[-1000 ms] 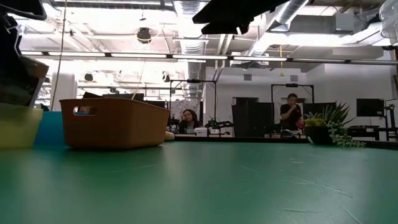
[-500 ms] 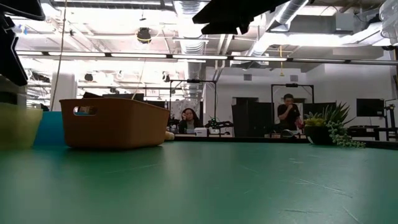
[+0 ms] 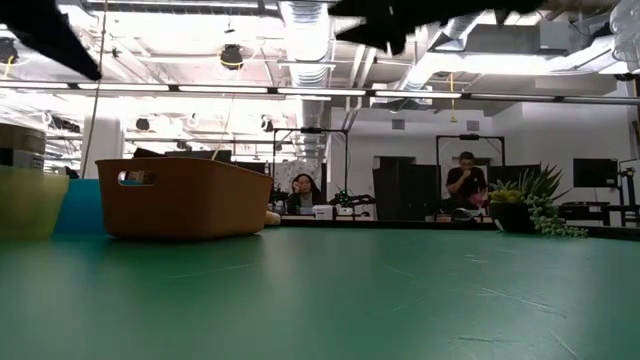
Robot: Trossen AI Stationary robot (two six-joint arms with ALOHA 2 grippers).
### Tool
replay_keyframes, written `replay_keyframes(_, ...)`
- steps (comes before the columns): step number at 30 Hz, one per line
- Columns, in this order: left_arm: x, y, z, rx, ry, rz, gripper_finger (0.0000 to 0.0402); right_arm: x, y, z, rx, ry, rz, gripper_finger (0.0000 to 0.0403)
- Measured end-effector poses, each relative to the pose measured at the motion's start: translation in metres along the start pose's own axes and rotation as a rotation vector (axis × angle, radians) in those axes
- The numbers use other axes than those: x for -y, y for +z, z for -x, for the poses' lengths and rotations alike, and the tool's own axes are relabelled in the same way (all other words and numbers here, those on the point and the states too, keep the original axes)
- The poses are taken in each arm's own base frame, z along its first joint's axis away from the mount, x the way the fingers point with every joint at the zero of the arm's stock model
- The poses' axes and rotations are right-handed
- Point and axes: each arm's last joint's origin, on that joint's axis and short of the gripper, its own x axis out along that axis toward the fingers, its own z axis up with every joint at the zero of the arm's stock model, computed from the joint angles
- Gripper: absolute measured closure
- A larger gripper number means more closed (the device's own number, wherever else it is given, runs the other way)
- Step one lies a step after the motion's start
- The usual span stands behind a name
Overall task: Sort spices by type
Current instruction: Return to Home Position
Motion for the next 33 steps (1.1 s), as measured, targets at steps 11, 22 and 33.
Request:
replay_keyframes(11, -0.059, -0.004, -0.020, 0.283, -0.202, 0.224, 0.0084, 0.051, -0.047, 0.016, 0.111, 0.029, -0.109, 0.0068)
replay_keyframes(22, -0.073, -0.036, -0.052, 0.499, -0.332, 0.306, 0.0090, 0.079, -0.045, 0.022, 0.183, 0.015, -0.139, 0.0068)
replay_keyframes(33, -0.062, -0.054, -0.077, 0.713, -0.500, 0.242, 0.0130, 0.082, -0.040, 0.023, 0.235, 0.032, -0.072, 0.0068)
